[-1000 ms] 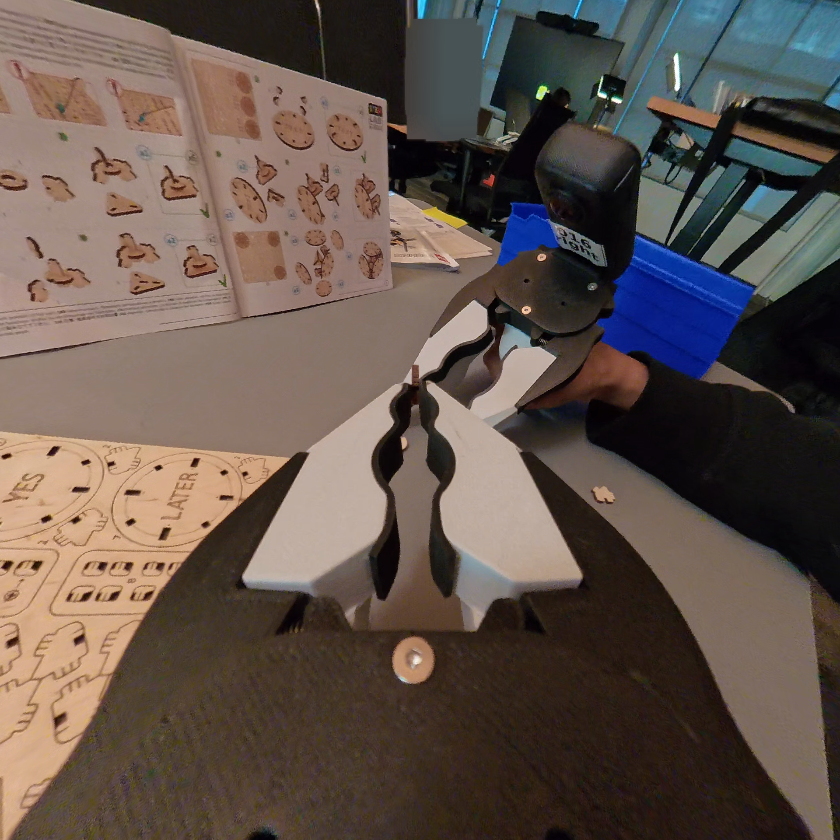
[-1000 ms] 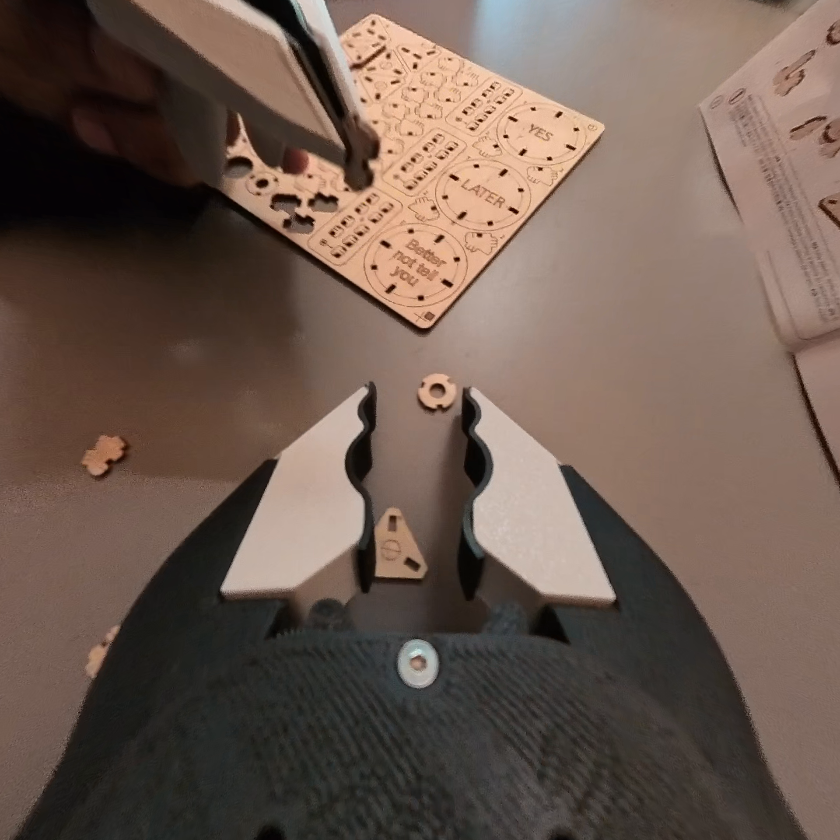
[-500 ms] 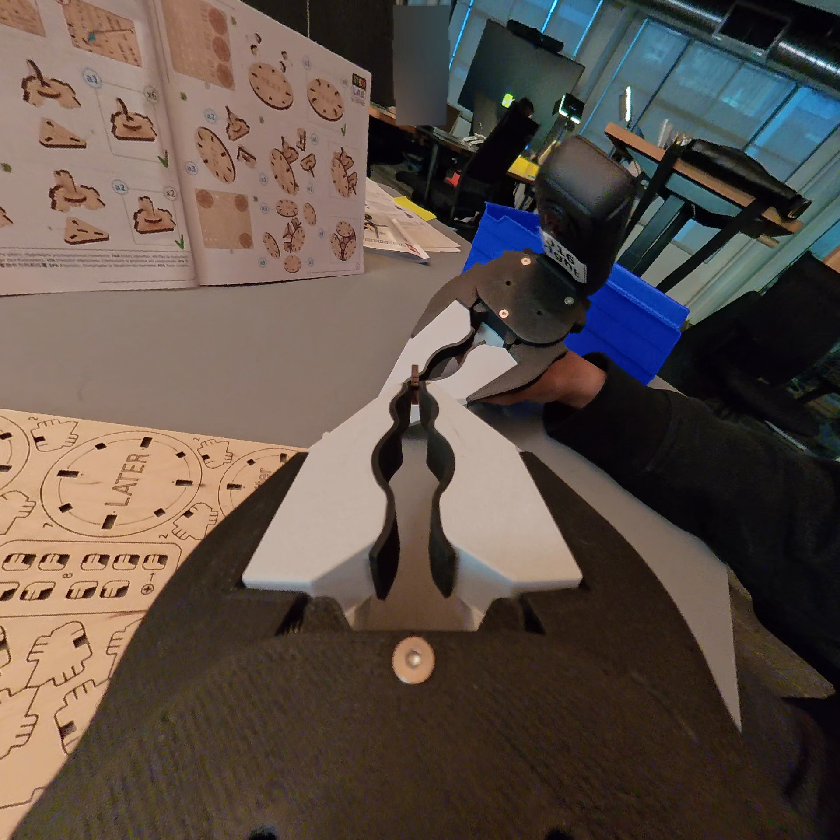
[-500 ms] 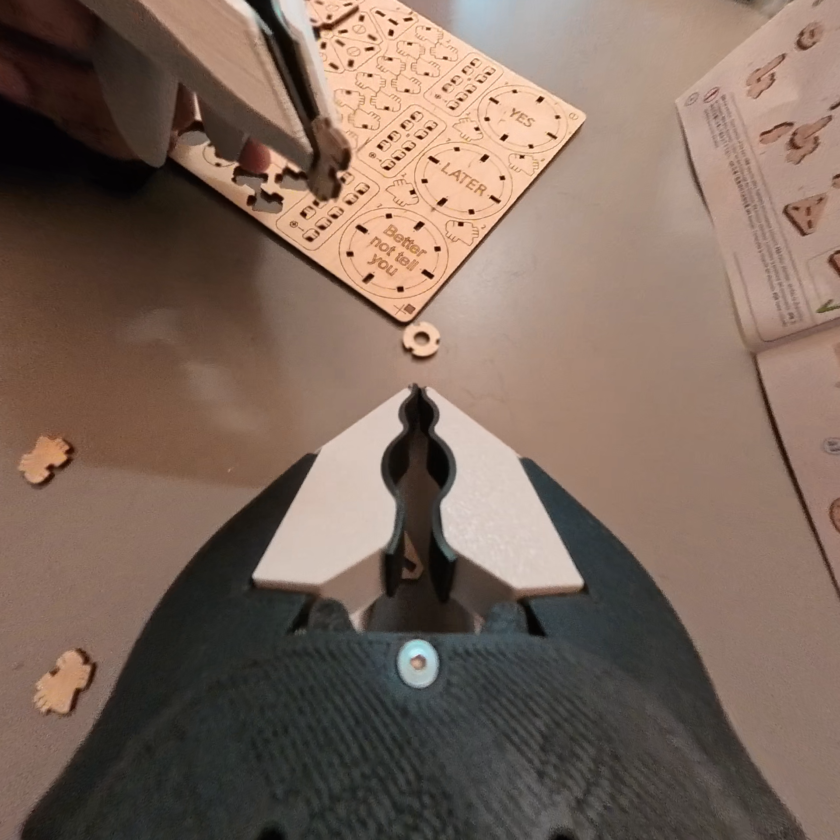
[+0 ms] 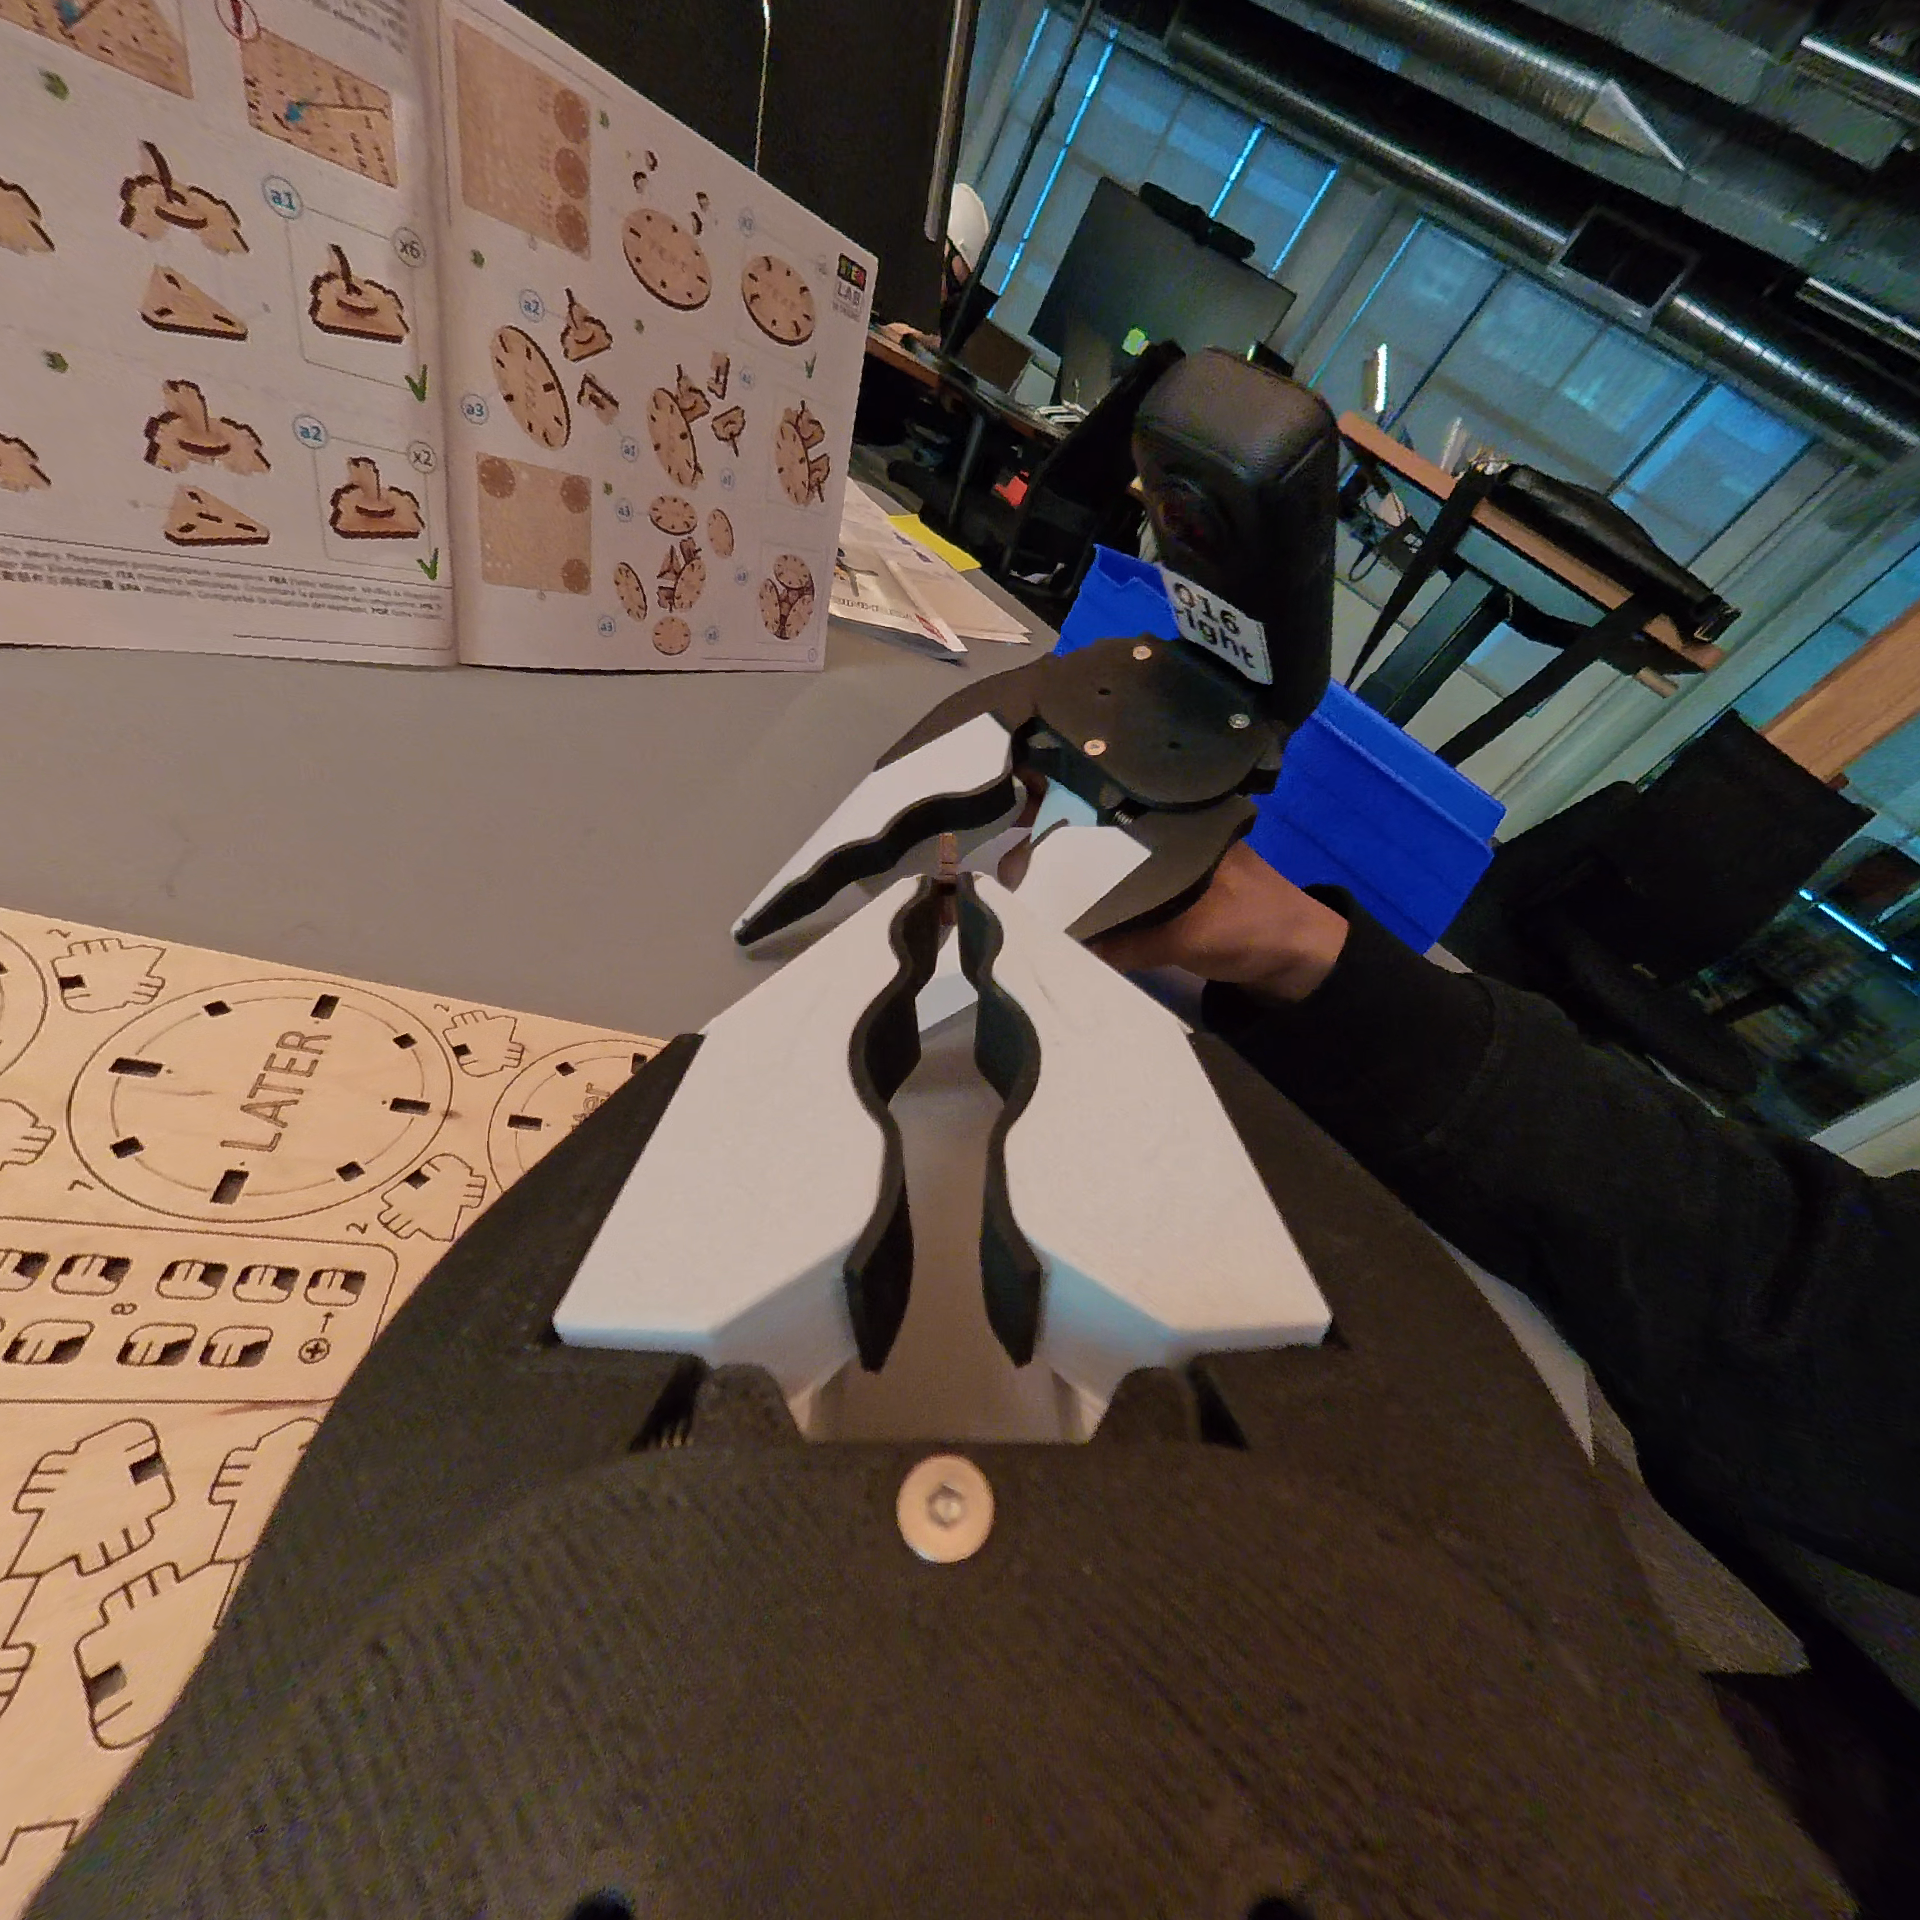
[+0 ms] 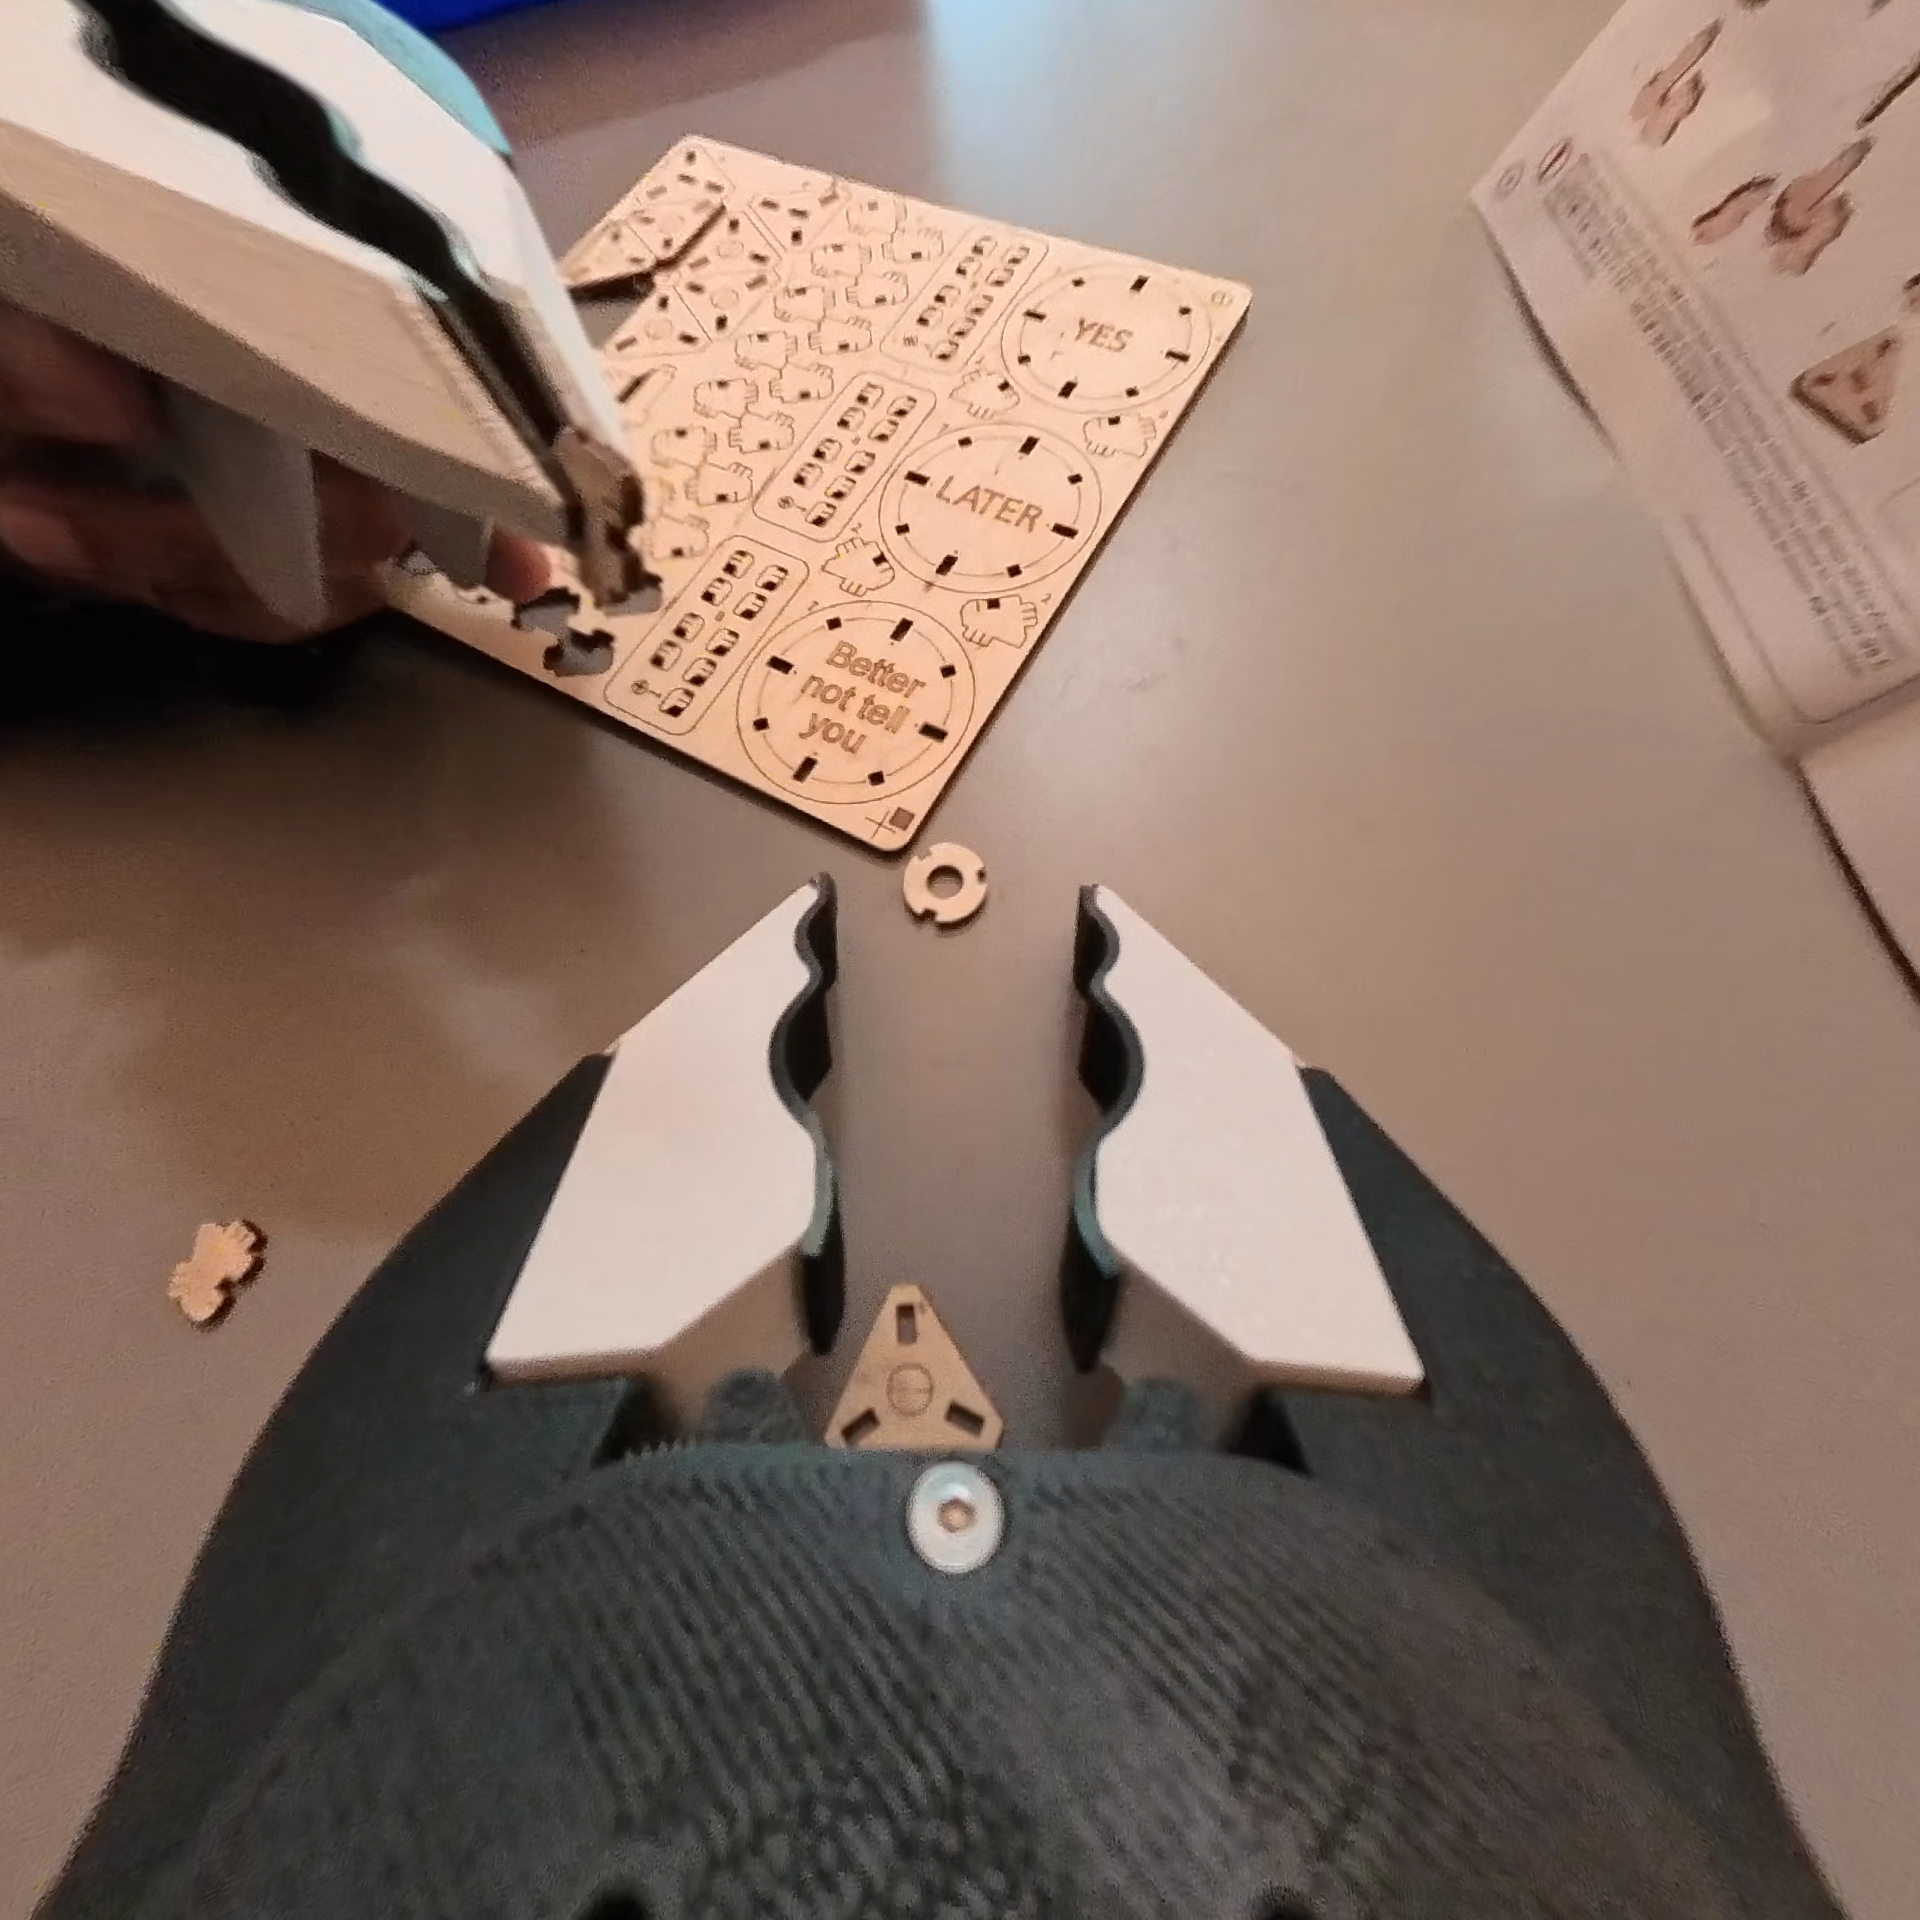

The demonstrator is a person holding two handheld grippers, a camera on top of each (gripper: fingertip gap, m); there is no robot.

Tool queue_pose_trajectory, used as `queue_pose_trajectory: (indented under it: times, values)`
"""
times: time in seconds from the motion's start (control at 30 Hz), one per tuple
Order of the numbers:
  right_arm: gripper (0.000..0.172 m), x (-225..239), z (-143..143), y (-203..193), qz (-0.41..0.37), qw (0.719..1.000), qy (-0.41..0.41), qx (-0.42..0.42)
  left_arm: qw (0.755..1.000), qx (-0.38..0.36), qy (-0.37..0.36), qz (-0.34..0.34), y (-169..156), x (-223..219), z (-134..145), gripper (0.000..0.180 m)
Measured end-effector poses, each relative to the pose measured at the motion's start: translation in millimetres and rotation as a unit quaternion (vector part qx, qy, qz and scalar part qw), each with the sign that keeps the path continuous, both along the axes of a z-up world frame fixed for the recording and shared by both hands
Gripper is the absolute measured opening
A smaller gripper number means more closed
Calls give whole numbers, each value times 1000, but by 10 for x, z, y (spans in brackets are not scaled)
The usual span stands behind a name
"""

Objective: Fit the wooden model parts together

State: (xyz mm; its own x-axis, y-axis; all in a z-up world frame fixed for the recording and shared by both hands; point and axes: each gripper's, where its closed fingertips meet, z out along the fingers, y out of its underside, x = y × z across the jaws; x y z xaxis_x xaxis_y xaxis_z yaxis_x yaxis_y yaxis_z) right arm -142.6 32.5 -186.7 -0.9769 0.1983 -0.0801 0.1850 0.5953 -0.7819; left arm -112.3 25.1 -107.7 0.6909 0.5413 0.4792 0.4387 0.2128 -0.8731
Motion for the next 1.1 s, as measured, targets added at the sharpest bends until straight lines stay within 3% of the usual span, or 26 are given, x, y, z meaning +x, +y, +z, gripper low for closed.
queue_pose_trajectory:
  times: [0.13,0.23,0.4,0.6,0.77,0.93,1.1]
  values:
    - [40,19,-79,-55,17,999,28,29,1000,-9,3,-2,28,0,-13,1]
    - [14,79,-80,-66,25,999,32,30,1000,-15,3,-4,46,3,-31,1]
    - [14,53,-20,-6,-5,1000,14,10,1000,-27,5,0,24,5,-59,1]
    - [13,313,516,180,41,986,-86,-136,998,-61,24,-21,86,88,-89,1]
    - [13,480,509,244,80,989,-79,-98,990,-110,61,-58,231,214,-107,1]
    - [13,477,566,242,68,992,-61,-86,972,-202,113,-28,203,205,-175,1]
    - [13,464,593,249,61,994,-45,-79,969,-209,127,-30,228,229,-168,1]
